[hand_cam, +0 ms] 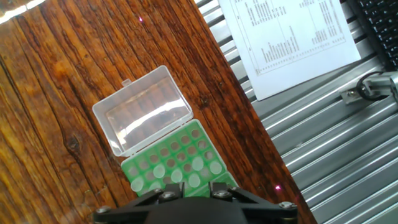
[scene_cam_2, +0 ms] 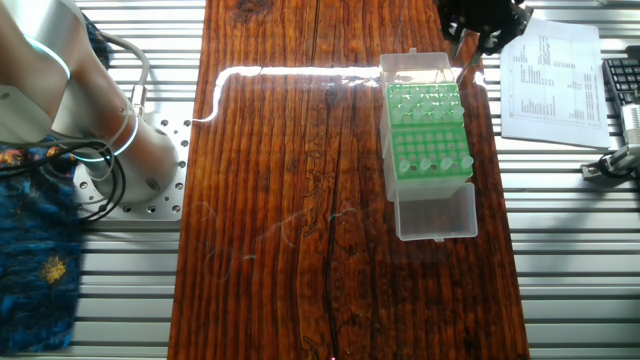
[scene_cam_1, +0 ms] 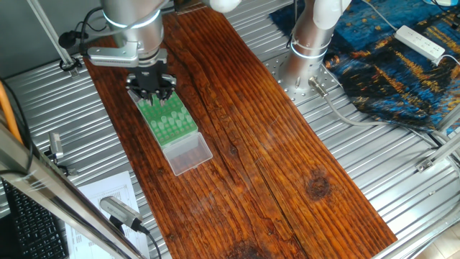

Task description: Transfer all large pipette tips from one holder to another

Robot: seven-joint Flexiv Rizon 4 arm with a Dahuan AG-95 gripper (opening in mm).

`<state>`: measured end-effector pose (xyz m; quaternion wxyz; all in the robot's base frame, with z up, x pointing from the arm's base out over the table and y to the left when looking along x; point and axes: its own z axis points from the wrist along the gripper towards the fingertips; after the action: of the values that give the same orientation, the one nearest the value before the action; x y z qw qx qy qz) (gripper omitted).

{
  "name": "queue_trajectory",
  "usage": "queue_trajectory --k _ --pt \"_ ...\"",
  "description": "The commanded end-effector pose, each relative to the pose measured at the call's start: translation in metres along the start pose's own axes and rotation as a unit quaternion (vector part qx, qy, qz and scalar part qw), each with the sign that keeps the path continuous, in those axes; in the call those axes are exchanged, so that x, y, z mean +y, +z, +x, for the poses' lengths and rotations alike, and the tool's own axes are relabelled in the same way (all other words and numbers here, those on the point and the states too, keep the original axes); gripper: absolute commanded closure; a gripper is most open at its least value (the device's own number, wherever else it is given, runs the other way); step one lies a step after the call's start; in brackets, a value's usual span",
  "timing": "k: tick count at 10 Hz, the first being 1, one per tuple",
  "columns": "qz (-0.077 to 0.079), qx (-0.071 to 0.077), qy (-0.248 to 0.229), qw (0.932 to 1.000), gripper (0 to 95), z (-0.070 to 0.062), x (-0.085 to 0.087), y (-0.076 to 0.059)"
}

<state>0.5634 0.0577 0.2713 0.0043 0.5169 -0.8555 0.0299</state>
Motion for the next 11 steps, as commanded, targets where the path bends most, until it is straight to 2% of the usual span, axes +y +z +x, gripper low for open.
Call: queue_trajectory --k 1,3,4,5,7,8,10,11 --pt "-0.004 0.007 -0.019 0.9998 76.0 0.003 0.000 -0.001" --pt "-0.004 0.010 -0.040 0.9991 76.0 0.014 -0.003 -0.003" --pt "-0.005 0.009 -0.056 0.9984 76.0 0.025 -0.007 -0.001" --pt "-0.004 0.009 -0.067 0.9977 76.0 0.037 -0.012 0.002" --pt "0.002 0.022 -0.072 0.9972 76.0 0.052 -0.017 0.013" --pt "0.003 0.025 -0.066 0.9975 76.0 0.059 -0.017 0.019" --pt "0.003 0.018 -0.016 0.9997 76.0 0.078 -0.012 0.034" --pt "0.005 0.027 0.007 0.9996 76.0 0.084 -0.009 0.036"
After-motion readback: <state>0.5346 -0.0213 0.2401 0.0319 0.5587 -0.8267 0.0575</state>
